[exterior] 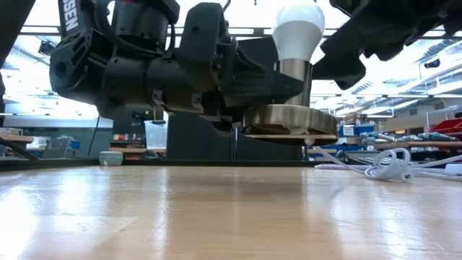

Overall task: Screw lightbulb
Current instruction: Insert the lightbulb on the lamp

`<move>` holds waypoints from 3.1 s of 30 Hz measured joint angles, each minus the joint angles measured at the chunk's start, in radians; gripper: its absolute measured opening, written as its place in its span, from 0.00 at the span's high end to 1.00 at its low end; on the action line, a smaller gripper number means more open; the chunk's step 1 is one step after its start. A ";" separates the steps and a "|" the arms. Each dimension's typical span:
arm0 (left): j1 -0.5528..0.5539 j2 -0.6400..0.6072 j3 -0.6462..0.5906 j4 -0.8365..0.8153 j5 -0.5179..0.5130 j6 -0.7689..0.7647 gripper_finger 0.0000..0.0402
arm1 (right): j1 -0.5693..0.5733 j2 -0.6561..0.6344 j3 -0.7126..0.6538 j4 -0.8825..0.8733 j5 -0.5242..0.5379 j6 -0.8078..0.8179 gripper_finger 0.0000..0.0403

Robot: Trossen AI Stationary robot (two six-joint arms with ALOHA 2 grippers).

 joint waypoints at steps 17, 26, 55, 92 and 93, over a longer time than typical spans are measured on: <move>0.006 0.000 -0.006 -0.008 -0.077 -0.021 0.55 | 0.072 0.000 0.000 0.063 -0.075 -0.013 0.34; 0.007 0.000 -0.014 -0.046 -0.002 -0.042 0.55 | 0.006 -0.011 0.000 -0.071 -0.032 0.050 0.34; 0.006 -0.002 -0.014 -0.001 -0.012 -0.018 0.55 | 0.030 0.000 0.077 -0.191 -0.022 0.024 0.34; 0.007 -0.001 -0.013 0.099 0.125 -0.023 0.55 | -0.098 0.207 -0.215 0.818 -0.215 -0.155 0.34; 0.007 -0.001 -0.013 0.099 0.129 -0.025 0.55 | -0.099 0.225 -0.209 0.852 -0.231 -0.158 0.34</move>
